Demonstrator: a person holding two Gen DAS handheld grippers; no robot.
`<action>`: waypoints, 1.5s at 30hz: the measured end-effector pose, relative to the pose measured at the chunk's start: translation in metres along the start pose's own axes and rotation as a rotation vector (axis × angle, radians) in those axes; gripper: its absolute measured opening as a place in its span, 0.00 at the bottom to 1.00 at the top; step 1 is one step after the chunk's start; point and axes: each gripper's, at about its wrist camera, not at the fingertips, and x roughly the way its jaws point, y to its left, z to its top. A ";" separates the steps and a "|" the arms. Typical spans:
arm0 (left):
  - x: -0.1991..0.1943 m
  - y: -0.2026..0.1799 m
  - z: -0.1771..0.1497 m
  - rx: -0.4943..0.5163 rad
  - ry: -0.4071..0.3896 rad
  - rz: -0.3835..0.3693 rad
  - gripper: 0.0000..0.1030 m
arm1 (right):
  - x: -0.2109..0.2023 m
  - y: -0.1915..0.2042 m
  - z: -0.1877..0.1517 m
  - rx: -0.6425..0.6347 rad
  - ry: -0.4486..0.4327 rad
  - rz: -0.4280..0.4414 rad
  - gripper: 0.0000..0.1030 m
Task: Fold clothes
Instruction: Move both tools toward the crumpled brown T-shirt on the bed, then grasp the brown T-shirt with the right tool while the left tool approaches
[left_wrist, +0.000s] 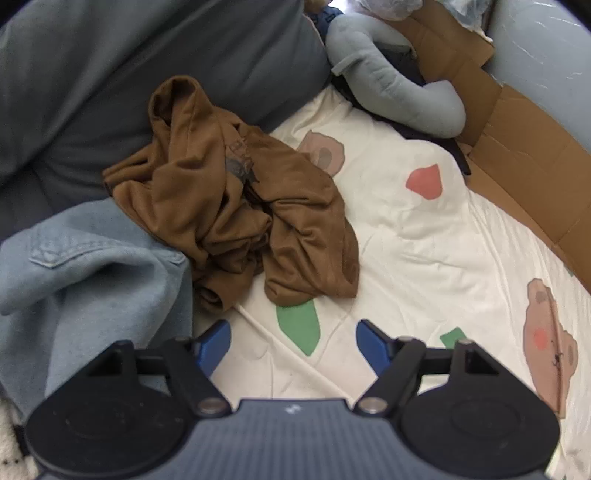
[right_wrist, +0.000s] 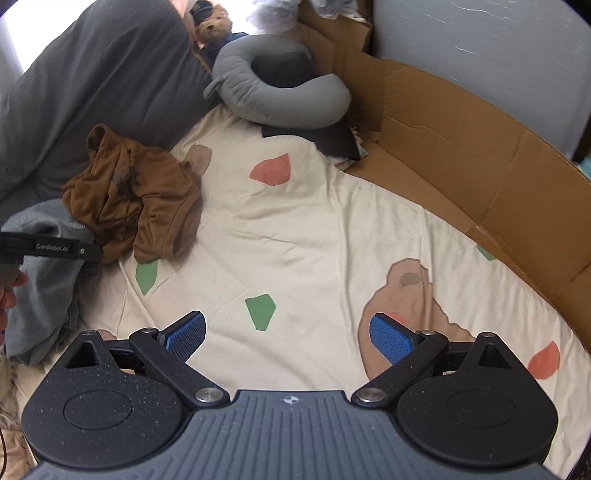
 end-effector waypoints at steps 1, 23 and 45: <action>0.005 0.001 -0.002 0.000 -0.003 -0.003 0.74 | 0.003 0.003 -0.001 -0.016 -0.002 0.000 0.95; 0.099 0.027 -0.031 -0.049 -0.214 -0.131 0.61 | 0.072 0.046 -0.006 -0.002 -0.078 0.158 0.96; 0.089 0.026 -0.047 -0.099 -0.356 -0.274 0.08 | 0.097 0.049 -0.013 0.165 -0.092 0.196 0.88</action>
